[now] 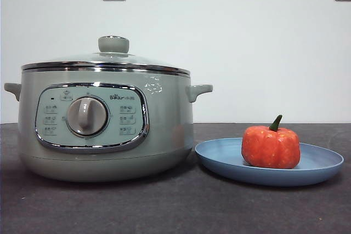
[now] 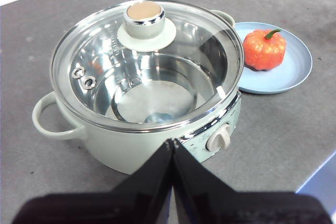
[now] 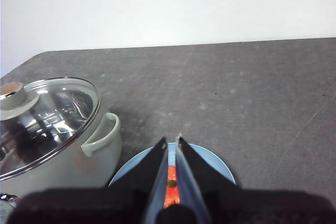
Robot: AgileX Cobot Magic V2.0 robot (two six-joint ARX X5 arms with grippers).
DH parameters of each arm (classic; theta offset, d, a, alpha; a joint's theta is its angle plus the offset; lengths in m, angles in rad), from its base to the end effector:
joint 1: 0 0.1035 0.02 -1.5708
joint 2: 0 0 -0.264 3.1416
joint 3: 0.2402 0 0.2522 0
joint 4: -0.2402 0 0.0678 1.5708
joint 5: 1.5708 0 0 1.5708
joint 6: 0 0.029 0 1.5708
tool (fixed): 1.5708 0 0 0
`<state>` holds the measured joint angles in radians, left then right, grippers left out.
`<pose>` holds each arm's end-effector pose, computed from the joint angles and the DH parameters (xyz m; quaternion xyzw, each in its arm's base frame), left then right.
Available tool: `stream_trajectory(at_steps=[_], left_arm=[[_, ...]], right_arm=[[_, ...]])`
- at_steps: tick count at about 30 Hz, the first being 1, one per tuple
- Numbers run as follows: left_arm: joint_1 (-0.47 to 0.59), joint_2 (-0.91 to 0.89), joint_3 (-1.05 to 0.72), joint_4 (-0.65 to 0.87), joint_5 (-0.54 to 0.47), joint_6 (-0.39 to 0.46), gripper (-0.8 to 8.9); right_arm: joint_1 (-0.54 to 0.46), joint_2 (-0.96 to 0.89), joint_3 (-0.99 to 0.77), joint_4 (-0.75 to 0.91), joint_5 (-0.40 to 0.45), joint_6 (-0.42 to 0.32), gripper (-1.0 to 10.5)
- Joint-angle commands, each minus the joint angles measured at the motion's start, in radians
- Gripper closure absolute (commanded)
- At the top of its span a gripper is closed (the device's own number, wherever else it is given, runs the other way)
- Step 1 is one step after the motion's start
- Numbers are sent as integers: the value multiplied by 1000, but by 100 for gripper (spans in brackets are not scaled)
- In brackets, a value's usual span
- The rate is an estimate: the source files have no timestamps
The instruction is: Take the pumpkin out from the steamer,put the pumpkin in the blue plate,close the lid
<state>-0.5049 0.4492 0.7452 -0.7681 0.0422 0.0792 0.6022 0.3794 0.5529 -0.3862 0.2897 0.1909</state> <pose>0.0740 -0.0423 0.3030 0.0906 0.2171 -0.2715 0.9333 0.0864 0.0493 0.2825 0.0480 0.1101 0.1449 0.9821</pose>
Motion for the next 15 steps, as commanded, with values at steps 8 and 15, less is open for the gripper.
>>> stream_trajectory(at_steps=[8,15], left_arm=[[374,-296,-260,482,-10,3,816],[528,-386,-551,529,-8,-9,816]], right_arm=[[2,0,-3,-2,4,10,918],[1,0,-3,-8,5,10,918]])
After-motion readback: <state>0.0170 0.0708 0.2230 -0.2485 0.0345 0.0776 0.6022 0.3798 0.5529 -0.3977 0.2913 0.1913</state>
